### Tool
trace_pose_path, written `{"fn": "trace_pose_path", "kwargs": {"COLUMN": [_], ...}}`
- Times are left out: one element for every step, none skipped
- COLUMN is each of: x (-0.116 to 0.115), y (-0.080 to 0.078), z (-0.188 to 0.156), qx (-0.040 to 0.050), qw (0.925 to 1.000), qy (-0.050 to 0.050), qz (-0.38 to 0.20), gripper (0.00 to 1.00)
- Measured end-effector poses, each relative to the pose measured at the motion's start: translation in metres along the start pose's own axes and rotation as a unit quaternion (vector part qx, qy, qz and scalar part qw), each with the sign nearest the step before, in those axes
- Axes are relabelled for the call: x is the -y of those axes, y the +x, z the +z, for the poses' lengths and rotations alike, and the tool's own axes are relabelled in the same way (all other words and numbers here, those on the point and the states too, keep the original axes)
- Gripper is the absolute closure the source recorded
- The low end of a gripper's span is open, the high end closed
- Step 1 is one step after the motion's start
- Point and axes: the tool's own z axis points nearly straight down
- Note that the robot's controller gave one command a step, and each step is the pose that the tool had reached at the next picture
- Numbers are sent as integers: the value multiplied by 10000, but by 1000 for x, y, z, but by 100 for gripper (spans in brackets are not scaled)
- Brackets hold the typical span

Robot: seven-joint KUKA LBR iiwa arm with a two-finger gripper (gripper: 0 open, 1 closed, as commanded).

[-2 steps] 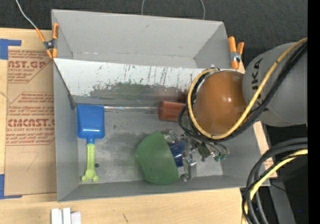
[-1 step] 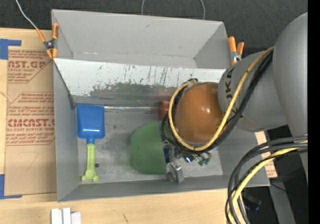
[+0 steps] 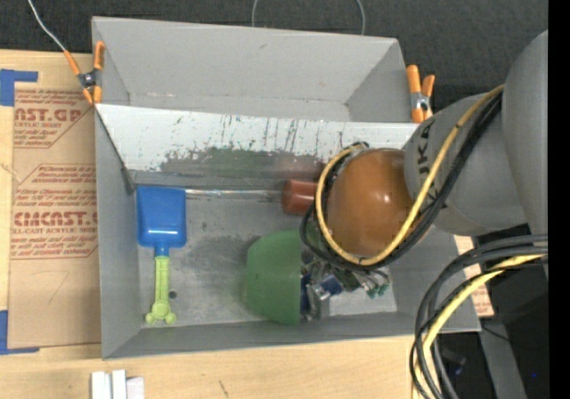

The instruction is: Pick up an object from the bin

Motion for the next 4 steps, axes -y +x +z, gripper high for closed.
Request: {"fn": "trace_pose_path", "kwargs": {"x": [0, -1, -2, -1], "y": [0, 1, 2, 1], "z": [0, -6, -23, -39], "qx": [0, -24, -45, -24], "qw": [10000, 10000, 10000, 10000], "qy": [0, -12, -21, -13], "qz": [-1, -3, -3, -2], "gripper": [100, 100, 100, 100]}}
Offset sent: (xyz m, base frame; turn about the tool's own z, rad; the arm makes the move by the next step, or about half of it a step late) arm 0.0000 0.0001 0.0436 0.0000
